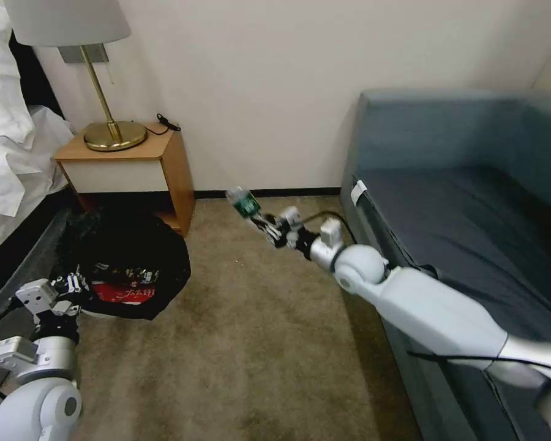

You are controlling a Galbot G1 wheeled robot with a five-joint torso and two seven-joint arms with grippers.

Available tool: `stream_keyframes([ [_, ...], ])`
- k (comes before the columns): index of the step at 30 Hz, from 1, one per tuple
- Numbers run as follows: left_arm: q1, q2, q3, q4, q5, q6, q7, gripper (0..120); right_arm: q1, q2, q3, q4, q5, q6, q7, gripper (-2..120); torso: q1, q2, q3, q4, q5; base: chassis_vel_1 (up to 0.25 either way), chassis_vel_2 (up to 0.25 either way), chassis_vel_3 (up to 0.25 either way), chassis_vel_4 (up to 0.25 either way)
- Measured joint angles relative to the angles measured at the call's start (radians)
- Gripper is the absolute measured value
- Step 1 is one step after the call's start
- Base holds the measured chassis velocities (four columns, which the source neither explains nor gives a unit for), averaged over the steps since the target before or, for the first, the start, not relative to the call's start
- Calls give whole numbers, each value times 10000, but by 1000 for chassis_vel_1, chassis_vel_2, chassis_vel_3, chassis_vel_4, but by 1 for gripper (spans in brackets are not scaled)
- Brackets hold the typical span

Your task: Pick up the trash bin, then pick up the garbage on the floor and place it into the trash bin.

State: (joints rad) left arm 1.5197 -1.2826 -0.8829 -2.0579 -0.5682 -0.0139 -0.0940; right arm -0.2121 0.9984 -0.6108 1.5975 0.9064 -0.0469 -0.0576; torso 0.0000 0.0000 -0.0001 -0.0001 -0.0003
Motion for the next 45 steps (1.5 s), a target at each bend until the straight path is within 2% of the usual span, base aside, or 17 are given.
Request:
stream_keyframes([
  [2, -94, 21, 63, 46, 24, 8, 2, 5, 633, 685, -805, 128, 567, -99, 488, 18, 0, 0, 1, 2, 1, 0, 0, 0, 0],
  [4, -118, 28, 78, 67, 32, 16, 3, 5, 762, 952, -997, 127, 683, -111, 614, 18, 0, 0, 1, 0, 0, 0, 0, 0, 0],
  [5, -143, 55, 101, 105, 33, 25, 13, 5, 944, 1442, -1344, 87, 885, -116, 789, 18, 0, 0, 1, 1, 0, 0, 0, 0, 0],
  [6, -143, 55, 101, 105, 33, 25, 13, 5, 944, 1442, -1344, 87, 885, -116, 789, 18, 0, 0, 1, 1, 0, 0, 0, 0, 0],
  [8, -151, 158, 104, 191, 24, 26, 55, 5, 1241, 2428, -2091, -255, 1046, -68, 978, 18, 0, 0, 1, 5, -2, 0, 0, 0, 0],
  [10, -151, 173, 102, 203, 17, 25, 60, 5, 1271, 2581, -2204, -345, 1049, -53, 1000, 18, 0, 0, 1, 5, -2, 0, 0, 0, 0],
  [12, -157, 215, 91, 232, -23, 24, 72, 5, 1336, 3196, -2653, -814, 1049, 35, 1089, 18, 0, 0, 1, 4, -1, 0, 0, 0, 0],
  [15, -174, 225, 88, 247, -61, 21, 73, 5, 1309, 3618, -2966, -1310, 971, 146, 1102, 18, 0, 0, 0, 3, -1, 0, 0, 0, 0],
  [26, -97, 273, 85, 331, -161, -184, 108, 5, 1044, 4130, -3251, -1875, 858, 176, 1318, 18, 0, 0, 1, 1, 1, 0, 0, 0, 0],
  [29, -93, 322, 88, 409, -251, -219, 120, 5, 884, 4339, -3269, -2040, 676, 122, 1655, 26, 0, 0, 1, 0, 1, 0, 0, 0, 0],
  [31, -77, 286, 90, 404, -298, -220, 120, 5, 800, 4453, -3311, -2120, 557, 110, 1787, 38, 0, 0, 1, 1, 1, 0, 0, 0, 0],
  [33, -60, 273, 91, 389, -313, -220, 120, 5, 790, 4473, -3334, -2134, 533, 109, 1810, 41, 0, 0, 1, 1, 1, 0, 0, 0, 0],
  [34, -16, 266, 91, 361, -355, -224, 120, 5, 781, 4507, -3374, -2147, 500, 104, 1840, 50, 0, 0, 1, 1, 1, 0, 0, 0, 0],
  [39, -4, 268, 80, 384, -398, -277, 121, 5, 782, 4544, -3377, -2149, 495, 87, 1885, 62, 0, 0, 0, 0, 2, 0, 0, 0, 0],
  [41, -32, 269, 72, 465, -422, -302, 120, 5, 786, 4538, -3349, -2154, 493, 80, 1894, 74, 0, 0, 1, 1, 2, 0, 0, 0, 0],
  [44, -61, 269, 67, 503, -435, -306, 119, 5, 785, 4520, -3344, -2143, 490, 76, 1899, 79, -1, 0, 1, 0, 2, 0, 0, 0, 0],
  [45, -112, 269, 65, 561, -452, -311, 115, 5, 777, 4495, -3323, -2104, 475, 75, 1917, 86, 0, 0, 1, 1, 2, 0, 0, 0, 0],
])
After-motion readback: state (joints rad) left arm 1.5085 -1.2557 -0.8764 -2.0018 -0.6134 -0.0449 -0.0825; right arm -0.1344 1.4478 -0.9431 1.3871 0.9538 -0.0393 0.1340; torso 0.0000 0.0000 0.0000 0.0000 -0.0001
